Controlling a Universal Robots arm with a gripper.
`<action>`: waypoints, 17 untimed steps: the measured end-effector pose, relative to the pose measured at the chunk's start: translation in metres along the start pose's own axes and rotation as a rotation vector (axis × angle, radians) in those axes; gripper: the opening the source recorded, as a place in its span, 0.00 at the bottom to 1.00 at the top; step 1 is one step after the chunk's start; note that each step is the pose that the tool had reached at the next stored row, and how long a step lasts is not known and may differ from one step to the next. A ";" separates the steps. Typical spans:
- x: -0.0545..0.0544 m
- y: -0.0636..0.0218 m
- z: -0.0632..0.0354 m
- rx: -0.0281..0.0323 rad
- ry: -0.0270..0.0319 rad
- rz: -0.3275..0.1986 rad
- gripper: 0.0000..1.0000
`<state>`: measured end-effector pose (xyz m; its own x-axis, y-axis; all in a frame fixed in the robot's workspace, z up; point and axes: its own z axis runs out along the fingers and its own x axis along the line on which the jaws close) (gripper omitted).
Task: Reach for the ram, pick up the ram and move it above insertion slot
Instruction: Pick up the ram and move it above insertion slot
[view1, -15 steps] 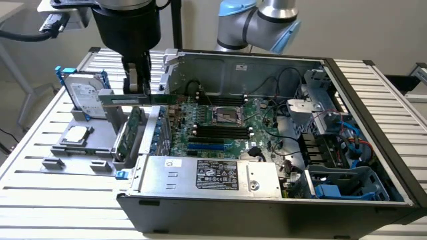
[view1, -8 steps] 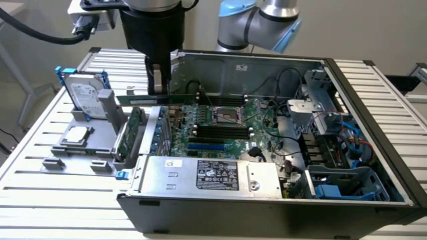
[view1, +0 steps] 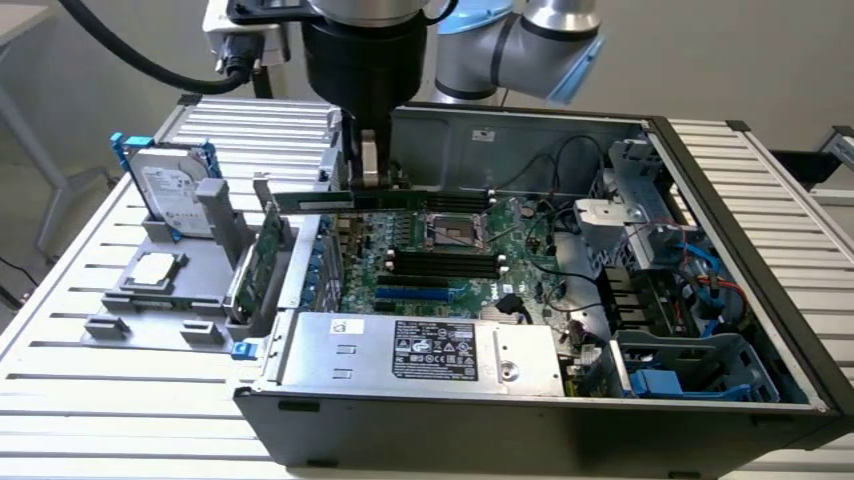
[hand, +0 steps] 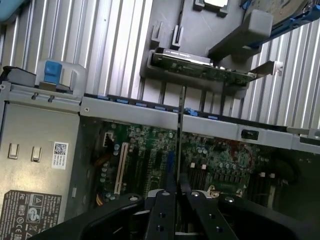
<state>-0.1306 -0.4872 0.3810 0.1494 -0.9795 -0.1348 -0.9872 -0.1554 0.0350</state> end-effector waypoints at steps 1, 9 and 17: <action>0.001 -0.0042 -0.0002 -0.0001 0.0000 -0.001 0.14; 0.006 -0.0402 -0.0022 -0.0006 0.0002 -0.004 0.14; 0.004 -0.0728 -0.0022 -0.0007 0.0005 -0.004 0.14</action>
<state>-0.0579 -0.4802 0.3801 0.1538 -0.9789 -0.1344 -0.9865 -0.1598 0.0351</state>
